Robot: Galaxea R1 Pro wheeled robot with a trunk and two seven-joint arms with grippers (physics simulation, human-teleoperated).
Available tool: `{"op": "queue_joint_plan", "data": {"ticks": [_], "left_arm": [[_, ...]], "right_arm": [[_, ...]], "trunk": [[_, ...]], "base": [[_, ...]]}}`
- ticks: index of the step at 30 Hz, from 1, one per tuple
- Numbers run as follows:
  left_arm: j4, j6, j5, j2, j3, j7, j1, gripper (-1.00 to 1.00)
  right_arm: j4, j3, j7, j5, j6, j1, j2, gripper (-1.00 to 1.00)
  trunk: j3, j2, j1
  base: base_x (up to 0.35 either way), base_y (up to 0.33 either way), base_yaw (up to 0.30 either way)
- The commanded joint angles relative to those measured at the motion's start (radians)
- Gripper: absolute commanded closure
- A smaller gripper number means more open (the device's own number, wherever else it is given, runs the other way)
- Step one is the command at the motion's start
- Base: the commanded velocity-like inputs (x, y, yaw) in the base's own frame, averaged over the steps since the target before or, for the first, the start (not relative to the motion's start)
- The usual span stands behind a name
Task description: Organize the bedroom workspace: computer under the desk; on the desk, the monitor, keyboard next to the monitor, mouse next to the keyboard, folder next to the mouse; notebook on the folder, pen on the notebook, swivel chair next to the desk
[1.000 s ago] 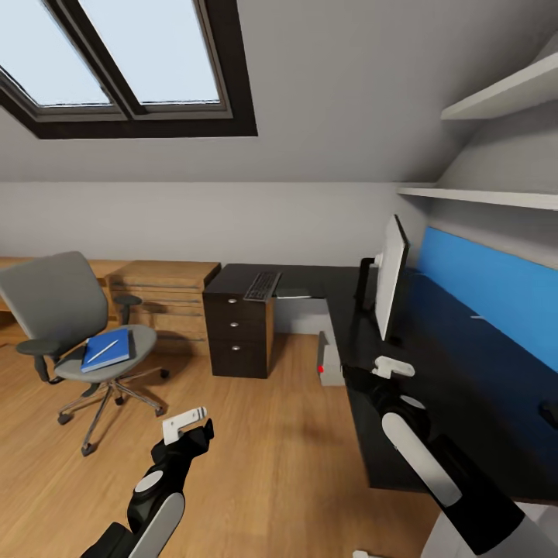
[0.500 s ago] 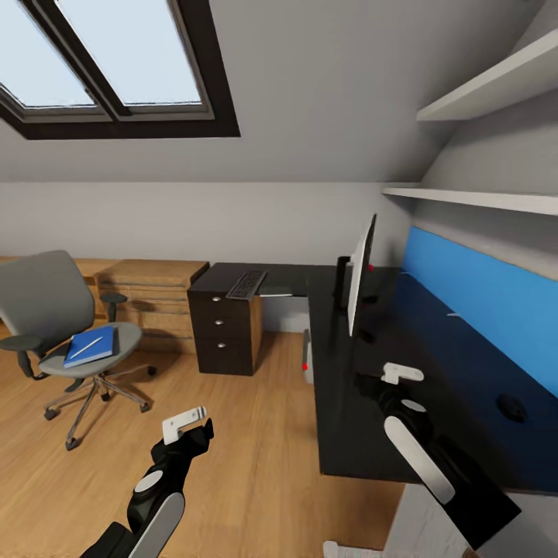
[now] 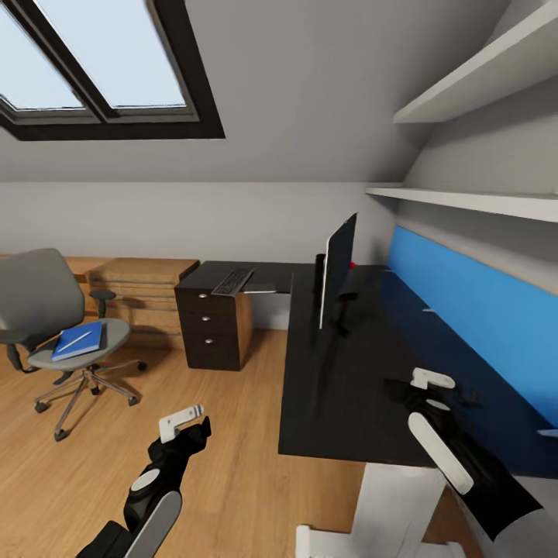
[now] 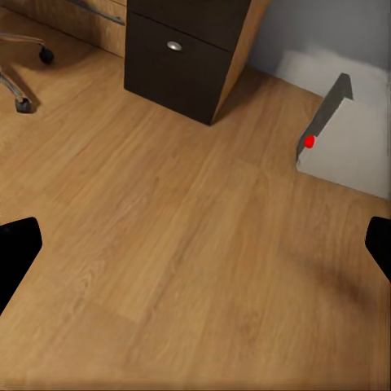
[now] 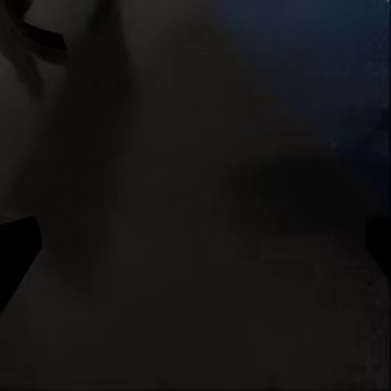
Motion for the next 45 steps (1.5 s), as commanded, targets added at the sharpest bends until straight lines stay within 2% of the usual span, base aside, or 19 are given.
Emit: {"op": "queue_joint_plan", "data": {"ticks": [1,4,10,14,16,18,19,22,33,40,45], "left_arm": [[-0.002,0.003,0.005,0.001,0.002,0.008,-0.001,-1.00],[-0.002,0.005,0.008,0.006,0.043,0.007,-0.001,-1.00],[-0.002,0.005,0.011,0.010,0.086,0.007,-0.001,-1.00],[-0.002,0.006,0.012,0.011,0.100,0.006,-0.001,-1.00],[-0.002,0.006,0.012,0.012,0.112,0.006,-0.001,-1.00],[-0.002,0.006,0.012,0.012,0.118,0.006,-0.001,-1.00],[-0.002,0.006,0.012,0.012,0.130,0.006,-0.001,-1.00],[-0.002,0.006,0.012,0.012,0.144,0.006,-0.001,-1.00],[-0.002,0.007,0.012,0.012,0.155,0.006,-0.001,-1.00],[-0.002,0.007,0.012,0.012,0.155,0.006,-0.001,-1.00],[-0.002,0.007,0.013,0.012,0.155,0.006,-0.001,-1.00]], "right_arm": [[0.002,-0.001,-0.005,-0.006,0.002,-0.001,-0.005,-1.00],[0.024,-0.026,0.028,-0.003,0.001,-0.002,-0.021,-1.00],[0.057,-0.063,0.058,0.009,0.000,-0.003,-0.039,-1.00],[0.097,-0.080,0.071,0.015,0.000,-0.014,-0.055,-1.00],[0.165,-0.094,0.105,0.017,-0.002,-0.038,-0.074,-1.00],[0.196,-0.097,0.126,0.018,-0.003,-0.051,-0.081,-1.00],[0.247,-0.099,0.155,0.018,-0.005,-0.075,-0.090,-1.00],[0.332,-0.101,0.188,0.018,-0.010,-0.113,-0.104,-1.00],[0.481,-0.104,0.209,0.019,-0.057,-0.171,-0.126,-1.00],[0.526,-0.105,0.216,0.019,-0.081,-0.187,-0.130,-1.00],[0.564,-0.105,0.263,0.019,-0.087,-0.203,-0.136,-1.00]], "trunk": [[-0.001,-0.001,0.000],[-0.001,-0.001,0.000],[-0.001,-0.001,0.000],[-0.001,-0.001,0.000],[-0.001,-0.001,0.000],[-0.001,-0.001,0.000],[-0.001,-0.001,0.000],[-0.001,-0.001,0.000],[-0.001,-0.001,0.000],[-0.001,-0.001,0.000],[-0.001,-0.001,0.000]], "base": [[-0.019,-0.263,0.000],[-0.008,-0.118,0.000],[-0.002,-0.037,0.000],[-0.001,-0.009,0.000],[0.000,-0.002,0.000],[0.000,-0.001,0.000],[0.000,0.000,0.000],[0.000,0.000,0.000],[0.000,0.000,0.000],[0.000,0.000,0.000],[0.015,0.000,0.000]]}}
